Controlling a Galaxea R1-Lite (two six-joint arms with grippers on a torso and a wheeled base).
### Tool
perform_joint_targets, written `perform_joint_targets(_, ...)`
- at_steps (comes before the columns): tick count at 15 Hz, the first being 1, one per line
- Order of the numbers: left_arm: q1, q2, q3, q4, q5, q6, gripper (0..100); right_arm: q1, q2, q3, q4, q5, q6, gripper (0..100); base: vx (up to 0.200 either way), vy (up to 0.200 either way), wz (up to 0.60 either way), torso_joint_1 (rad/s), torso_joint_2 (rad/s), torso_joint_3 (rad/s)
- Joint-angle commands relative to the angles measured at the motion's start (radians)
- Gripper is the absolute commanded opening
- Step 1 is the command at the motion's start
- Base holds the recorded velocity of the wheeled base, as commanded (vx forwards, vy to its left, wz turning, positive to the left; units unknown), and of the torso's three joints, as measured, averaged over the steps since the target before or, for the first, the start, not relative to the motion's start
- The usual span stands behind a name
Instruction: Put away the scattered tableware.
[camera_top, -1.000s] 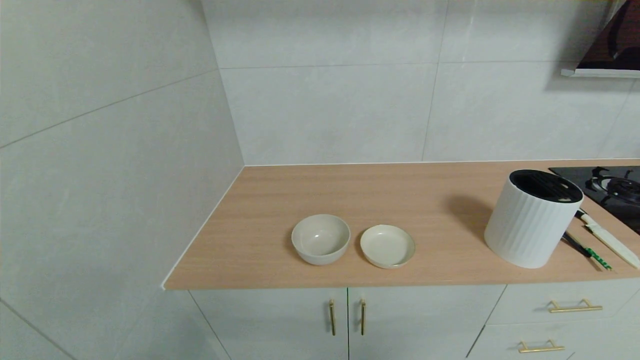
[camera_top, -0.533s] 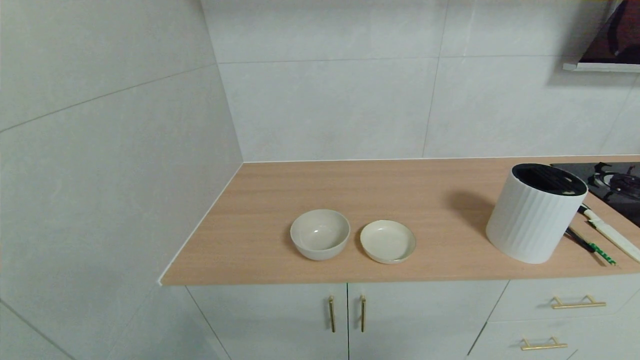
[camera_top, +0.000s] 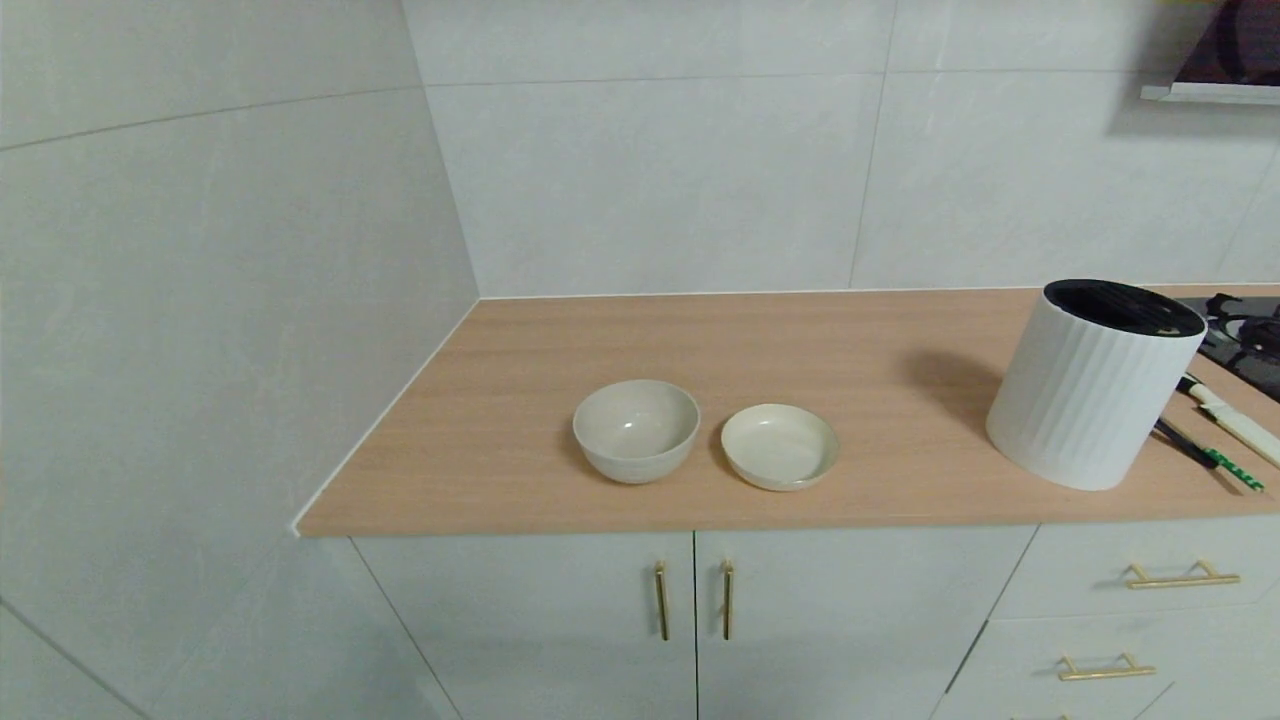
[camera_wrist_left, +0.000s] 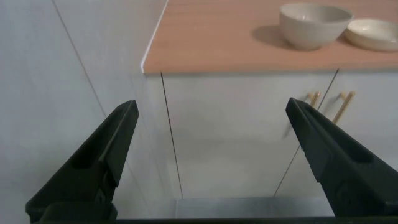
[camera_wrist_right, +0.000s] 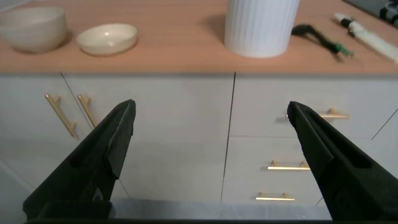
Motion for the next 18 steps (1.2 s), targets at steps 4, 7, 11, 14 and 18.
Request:
perform_joint_targets(4,0.0,0.0,0.0,0.0,0.001,0.0,100,0.0,0.001,0.0,0.0,0.001,0.0,100,0.0,0.0,0.0,-0.237,0.54,0.293)
perform_joint_targets(7,0.0,0.0,0.0,0.0,0.0,0.0,100,0.0,0.001,0.0,0.0,0.001,0.0,100,0.0,0.0,0.0,-0.222,0.52,0.294)
perform_joint_targets(11,0.0,0.0,0.0,0.0,0.001,0.0,100,0.0,0.001,0.0,0.0,0.001,0.0,100,0.0,0.0,0.0,-0.209,0.5,0.29)
perform_joint_targets(14,0.0,0.0,0.0,0.0,0.001,0.0,100,0.0,0.001,0.0,0.0,0.001,0.0,100,0.0,0.0,0.0,-0.196,0.49,0.292)
perform_joint_targets(18,0.0,0.0,0.0,0.0,0.0,0.0,100,0.0,0.001,0.0,0.0,0.001,0.0,100,0.0,0.0,0.0,-0.174,0.47,0.295)
